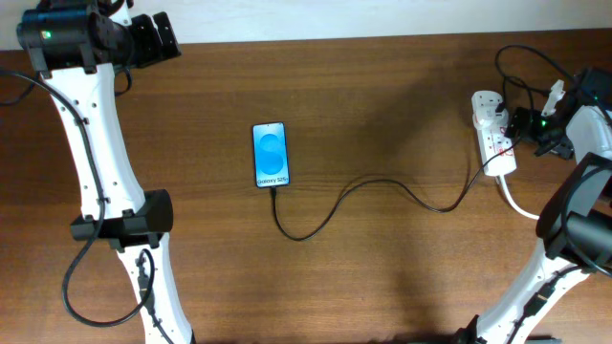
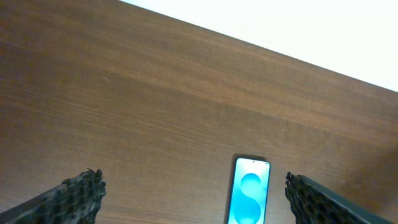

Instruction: Plug charger to phone and switch on socket

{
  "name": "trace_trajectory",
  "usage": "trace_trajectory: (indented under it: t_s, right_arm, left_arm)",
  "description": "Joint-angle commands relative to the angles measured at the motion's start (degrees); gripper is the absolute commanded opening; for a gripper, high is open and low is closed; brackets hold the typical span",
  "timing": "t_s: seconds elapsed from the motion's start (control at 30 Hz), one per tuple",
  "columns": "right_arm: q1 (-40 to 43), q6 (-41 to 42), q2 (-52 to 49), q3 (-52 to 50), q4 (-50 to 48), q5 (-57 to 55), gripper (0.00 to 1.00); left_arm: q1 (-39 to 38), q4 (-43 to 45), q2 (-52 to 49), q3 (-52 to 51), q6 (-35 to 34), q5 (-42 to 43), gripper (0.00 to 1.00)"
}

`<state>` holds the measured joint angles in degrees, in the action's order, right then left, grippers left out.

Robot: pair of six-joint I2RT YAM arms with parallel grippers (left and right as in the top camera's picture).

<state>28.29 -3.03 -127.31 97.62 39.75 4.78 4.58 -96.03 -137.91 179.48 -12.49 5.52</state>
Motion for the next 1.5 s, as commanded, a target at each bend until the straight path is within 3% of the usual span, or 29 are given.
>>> trace_trajectory:
  t_s: [0.0, 0.43, 1.3, 1.47]
  right_arm:
    - [-0.92, -0.17, -1.51, 0.66, -0.13, 2.51, 0.99]
    - [-0.96, -0.15, -1.51, 0.63, -2.25, 2.54, 0.99]
    - [-1.55, -1.31, -1.51, 0.63, 3.08, 8.33, 0.99]
    - [-1.62, 2.97, -1.51, 0.63, 1.70, -1.51, 0.99]
  left_arm:
    - [0.09, 0.07, 0.35, -0.09, -0.31, -0.46, 0.99]
    - [0.09, 0.07, 0.35, -0.09, -0.31, -0.44, 0.99]
    - [0.09, 0.09, 0.35, -0.09, -0.31, -0.46, 0.99]
    - [0.09, 0.09, 0.35, -0.09, -0.31, -0.44, 0.99]
